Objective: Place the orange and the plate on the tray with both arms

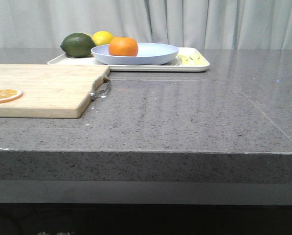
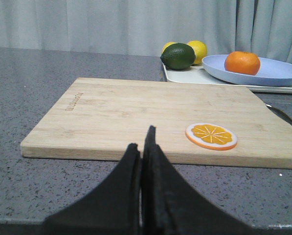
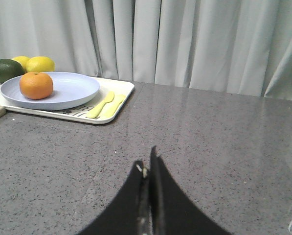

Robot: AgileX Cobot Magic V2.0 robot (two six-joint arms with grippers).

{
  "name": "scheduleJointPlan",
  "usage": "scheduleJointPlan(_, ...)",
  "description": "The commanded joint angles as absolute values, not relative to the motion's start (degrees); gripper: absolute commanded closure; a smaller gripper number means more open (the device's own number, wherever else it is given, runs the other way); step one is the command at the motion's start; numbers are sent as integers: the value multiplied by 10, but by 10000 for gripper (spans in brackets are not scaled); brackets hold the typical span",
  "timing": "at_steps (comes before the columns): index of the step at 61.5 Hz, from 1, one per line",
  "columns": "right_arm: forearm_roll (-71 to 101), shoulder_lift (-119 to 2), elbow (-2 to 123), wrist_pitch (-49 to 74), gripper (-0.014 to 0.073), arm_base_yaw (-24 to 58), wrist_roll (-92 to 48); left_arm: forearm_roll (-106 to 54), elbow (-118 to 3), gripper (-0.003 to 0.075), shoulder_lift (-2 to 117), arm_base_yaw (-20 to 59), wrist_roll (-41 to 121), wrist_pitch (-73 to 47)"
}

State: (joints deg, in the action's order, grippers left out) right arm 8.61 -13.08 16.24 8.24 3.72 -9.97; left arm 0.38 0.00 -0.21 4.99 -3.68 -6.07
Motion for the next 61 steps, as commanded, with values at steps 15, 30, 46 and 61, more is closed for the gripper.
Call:
scheduleJointPlan(15, 90, -136, 178, 32, 655, 37, -105, 0, 4, 738, -14, 48, -41, -9)
scheduleJointPlan(30, 90, -136, 178, 32, 655, 37, -105, 0, 4, 738, -14, 48, -41, -9)
scheduleJointPlan(46, 90, -136, 177, 32, 655, 37, -105, 0, 4, 738, -14, 48, -41, -9)
scheduleJointPlan(61, 89, -121, 118, 32, 655, 25, -100, 0, 4, 738, -14, 48, -41, -9)
